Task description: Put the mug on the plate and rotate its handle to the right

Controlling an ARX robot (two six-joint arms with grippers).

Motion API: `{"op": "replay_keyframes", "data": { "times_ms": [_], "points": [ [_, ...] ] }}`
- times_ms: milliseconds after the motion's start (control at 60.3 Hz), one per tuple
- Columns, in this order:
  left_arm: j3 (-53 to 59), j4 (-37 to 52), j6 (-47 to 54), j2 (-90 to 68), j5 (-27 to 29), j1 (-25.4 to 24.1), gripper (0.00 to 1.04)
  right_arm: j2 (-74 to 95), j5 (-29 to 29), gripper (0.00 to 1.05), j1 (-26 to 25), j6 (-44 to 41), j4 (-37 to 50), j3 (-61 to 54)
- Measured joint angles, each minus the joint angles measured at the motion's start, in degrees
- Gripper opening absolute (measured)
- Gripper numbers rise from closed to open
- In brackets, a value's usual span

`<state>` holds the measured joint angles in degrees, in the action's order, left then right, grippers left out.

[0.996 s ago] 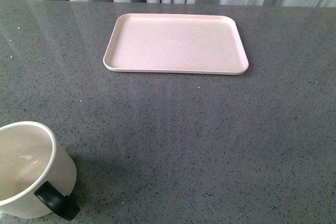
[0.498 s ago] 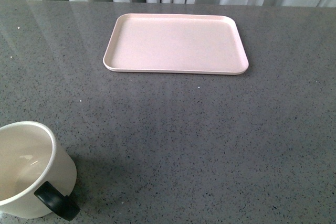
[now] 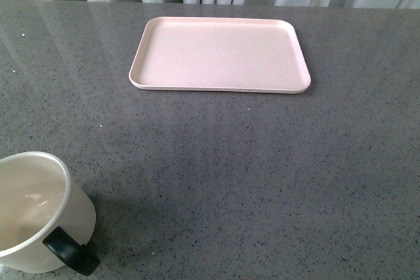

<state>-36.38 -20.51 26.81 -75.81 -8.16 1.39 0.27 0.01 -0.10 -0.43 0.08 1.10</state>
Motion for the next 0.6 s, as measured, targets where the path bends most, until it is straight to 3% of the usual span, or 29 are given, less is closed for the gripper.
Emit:
{"op": "replay_keyframes", "data": {
  "times_ms": [597],
  "points": [
    [-1.7, 0.5, 0.9, -6.8, -1.3, 1.3, 0.96, 0.0, 0.0, 0.96, 0.0, 0.0, 0.0, 0.0]
  ]
}}
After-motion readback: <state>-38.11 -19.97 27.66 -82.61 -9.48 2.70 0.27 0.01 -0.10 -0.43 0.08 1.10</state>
